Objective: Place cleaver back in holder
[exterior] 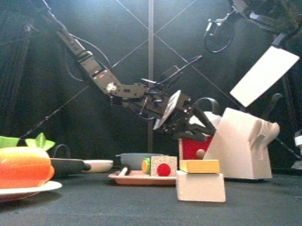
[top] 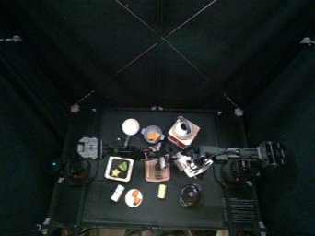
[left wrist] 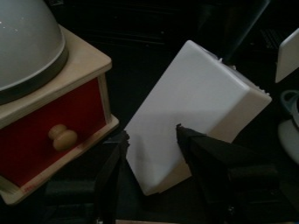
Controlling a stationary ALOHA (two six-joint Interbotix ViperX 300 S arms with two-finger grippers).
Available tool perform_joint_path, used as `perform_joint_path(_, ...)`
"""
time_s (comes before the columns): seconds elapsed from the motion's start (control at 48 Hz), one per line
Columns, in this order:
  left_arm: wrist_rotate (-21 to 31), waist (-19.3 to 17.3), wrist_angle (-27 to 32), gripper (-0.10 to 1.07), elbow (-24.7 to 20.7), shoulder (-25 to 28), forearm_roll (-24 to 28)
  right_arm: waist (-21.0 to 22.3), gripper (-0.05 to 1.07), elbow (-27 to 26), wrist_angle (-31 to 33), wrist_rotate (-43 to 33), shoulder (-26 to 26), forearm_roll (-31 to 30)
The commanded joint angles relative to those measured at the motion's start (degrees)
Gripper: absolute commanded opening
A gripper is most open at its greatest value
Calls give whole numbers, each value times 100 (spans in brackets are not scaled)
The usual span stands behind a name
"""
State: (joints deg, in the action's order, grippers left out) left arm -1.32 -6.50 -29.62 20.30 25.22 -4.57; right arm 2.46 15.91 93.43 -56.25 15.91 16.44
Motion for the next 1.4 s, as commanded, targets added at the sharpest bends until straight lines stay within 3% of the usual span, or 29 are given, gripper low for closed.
perform_joint_path(0.0, 0, 9, -9, 85, -105, -158, 18, 88, 34, -132, 53, 26, 0, 26)
perform_joint_path(0.812, 0, 0, 123, 85, -123, -167, 18, 114, 35, 88, 35, 53, -44, 0)
perform_joint_path(1.375, 0, 9, 123, 85, -105, -167, 35, 79, 35, -114, -9, 53, -141, 26)
